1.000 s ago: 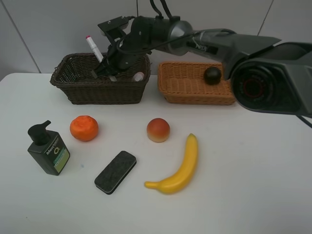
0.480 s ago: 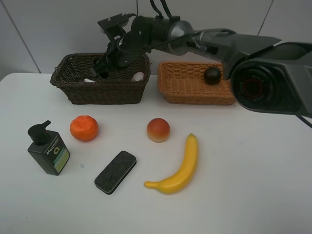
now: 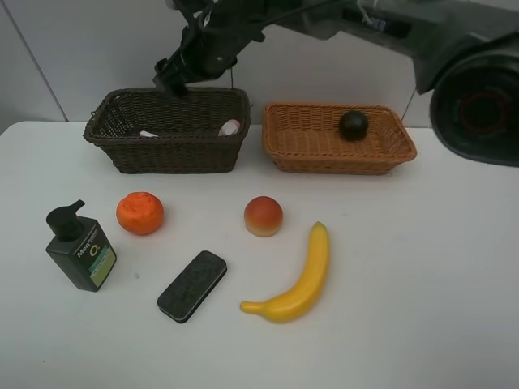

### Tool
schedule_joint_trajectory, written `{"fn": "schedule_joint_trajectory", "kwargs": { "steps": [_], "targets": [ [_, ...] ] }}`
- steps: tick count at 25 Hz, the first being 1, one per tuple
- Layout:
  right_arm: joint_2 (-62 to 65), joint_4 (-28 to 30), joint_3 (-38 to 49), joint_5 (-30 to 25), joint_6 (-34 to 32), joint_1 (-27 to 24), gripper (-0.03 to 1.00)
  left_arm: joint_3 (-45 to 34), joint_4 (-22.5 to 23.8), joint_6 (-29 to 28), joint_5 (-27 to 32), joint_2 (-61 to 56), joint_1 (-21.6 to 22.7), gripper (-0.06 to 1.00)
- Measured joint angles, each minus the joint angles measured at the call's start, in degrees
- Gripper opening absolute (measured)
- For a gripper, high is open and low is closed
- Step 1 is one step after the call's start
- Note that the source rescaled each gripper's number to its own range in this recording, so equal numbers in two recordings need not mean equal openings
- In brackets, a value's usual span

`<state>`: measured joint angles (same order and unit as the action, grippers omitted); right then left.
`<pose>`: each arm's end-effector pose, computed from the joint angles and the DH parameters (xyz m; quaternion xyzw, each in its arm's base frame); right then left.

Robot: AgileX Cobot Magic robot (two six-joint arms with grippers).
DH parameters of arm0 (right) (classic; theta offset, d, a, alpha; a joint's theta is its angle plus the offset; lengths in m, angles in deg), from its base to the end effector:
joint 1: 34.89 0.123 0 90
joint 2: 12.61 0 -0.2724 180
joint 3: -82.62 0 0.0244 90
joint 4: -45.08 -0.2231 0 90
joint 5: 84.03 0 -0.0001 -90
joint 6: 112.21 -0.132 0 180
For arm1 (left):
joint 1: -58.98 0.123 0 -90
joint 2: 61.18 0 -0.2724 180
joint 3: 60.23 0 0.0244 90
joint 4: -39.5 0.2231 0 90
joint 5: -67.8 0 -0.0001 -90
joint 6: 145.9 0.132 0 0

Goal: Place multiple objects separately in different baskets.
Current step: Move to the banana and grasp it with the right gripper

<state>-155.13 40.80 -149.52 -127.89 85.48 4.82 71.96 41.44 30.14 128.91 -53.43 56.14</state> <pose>0.4064 0.3464 0.2198 -0.4292 0.8147 0.1079 0.3748 0.0183 0.0030 0.2467 -0.0091 0.8510 -0.0142 0.5250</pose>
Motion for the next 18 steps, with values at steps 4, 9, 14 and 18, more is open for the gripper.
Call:
{"fn": "schedule_joint_trajectory", "kwargs": {
  "steps": [4,9,14,18],
  "targets": [
    [6.56,6.19,-0.02,-13.67,-13.83,-0.18,0.96,0.00,0.00,0.00,0.00,0.00,0.00,0.99],
    [13.27,15.76,2.11,-25.22,-33.65,-0.25,0.96,0.00,0.00,0.00,0.00,0.00,0.00,0.99],
    [19.83,16.10,11.97,-25.76,-49.42,-0.73,0.96,0.00,0.00,0.00,0.00,0.00,0.00,0.99],
    [23.70,16.46,23.78,-25.79,-56.53,-0.88,0.96,0.00,0.00,0.00,0.00,0.00,0.00,0.99]
  ]
}}
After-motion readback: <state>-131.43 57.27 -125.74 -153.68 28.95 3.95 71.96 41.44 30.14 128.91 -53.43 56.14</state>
